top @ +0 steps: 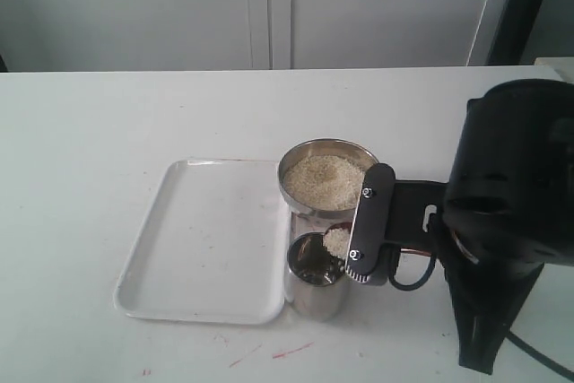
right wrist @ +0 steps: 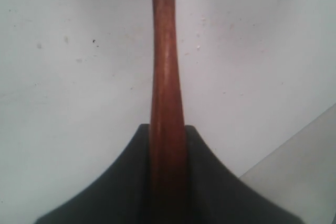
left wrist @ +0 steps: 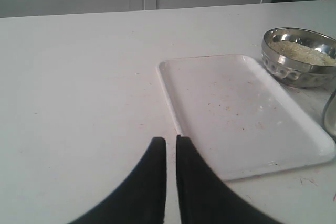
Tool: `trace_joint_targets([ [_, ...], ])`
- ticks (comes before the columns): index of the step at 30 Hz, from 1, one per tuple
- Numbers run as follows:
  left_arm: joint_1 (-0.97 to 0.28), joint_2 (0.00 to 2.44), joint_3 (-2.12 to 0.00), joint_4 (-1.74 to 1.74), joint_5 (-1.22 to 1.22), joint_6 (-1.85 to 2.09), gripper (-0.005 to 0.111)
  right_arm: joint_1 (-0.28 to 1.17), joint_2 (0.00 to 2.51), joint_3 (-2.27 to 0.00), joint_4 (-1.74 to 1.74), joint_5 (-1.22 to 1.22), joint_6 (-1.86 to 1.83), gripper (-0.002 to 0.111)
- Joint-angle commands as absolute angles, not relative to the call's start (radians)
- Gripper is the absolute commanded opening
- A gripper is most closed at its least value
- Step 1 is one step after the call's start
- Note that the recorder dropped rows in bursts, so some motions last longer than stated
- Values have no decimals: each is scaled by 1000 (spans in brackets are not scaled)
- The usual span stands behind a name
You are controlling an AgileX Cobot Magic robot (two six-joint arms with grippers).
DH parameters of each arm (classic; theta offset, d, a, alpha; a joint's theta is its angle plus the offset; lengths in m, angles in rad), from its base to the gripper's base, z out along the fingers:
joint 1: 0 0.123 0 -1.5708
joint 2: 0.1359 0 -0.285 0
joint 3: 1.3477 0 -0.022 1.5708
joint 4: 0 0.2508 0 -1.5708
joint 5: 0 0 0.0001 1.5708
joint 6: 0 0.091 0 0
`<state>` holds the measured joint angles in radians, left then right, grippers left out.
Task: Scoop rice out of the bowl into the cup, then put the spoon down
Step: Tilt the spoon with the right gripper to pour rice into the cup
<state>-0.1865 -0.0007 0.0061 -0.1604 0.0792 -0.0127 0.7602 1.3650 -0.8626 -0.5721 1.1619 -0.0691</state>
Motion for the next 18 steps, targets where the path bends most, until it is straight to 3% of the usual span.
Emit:
trace_joint_targets([
  [1, -188, 0, 0, -171, 76, -19, 14, 761, 1375, -859, -599, 1145, -74, 0],
  [18, -188, 0, 0, -171, 76, -19, 14, 830, 1379, -859, -693, 1139, -74, 0],
])
